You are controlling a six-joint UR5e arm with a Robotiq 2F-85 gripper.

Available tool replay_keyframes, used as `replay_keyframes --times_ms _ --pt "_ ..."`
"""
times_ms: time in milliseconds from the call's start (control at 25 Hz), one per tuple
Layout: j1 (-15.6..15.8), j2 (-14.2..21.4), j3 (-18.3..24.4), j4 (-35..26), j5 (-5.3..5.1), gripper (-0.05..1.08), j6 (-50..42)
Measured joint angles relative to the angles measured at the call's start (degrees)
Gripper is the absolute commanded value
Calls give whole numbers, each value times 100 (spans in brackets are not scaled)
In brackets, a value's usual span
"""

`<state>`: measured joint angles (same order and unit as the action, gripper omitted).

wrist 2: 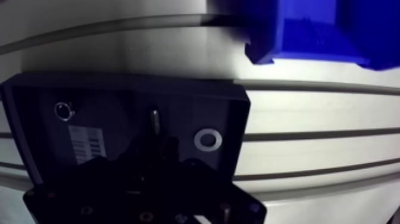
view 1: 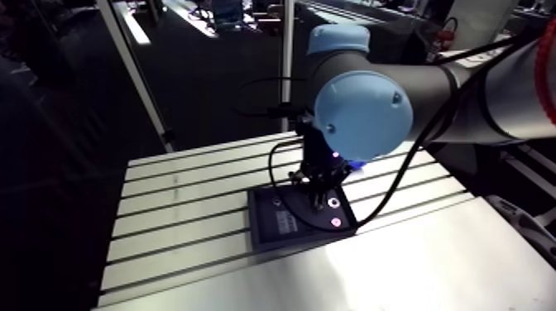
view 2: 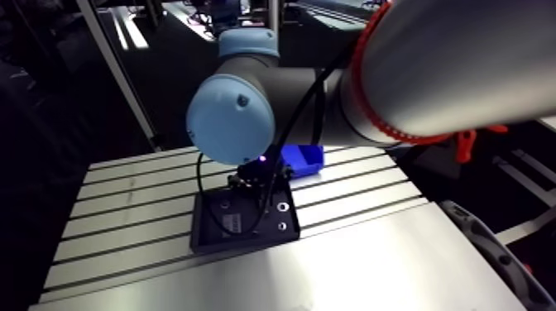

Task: Pick up the M10 bolt from the tray and put it into the blue bin.

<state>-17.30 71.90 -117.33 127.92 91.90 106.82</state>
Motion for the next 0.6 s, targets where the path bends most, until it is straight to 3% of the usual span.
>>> replay_keyframes --times_ms 360,600 --pt "13 173 -12 -60 56 104 21" --pt "52 531 81 -462 111 104 238"
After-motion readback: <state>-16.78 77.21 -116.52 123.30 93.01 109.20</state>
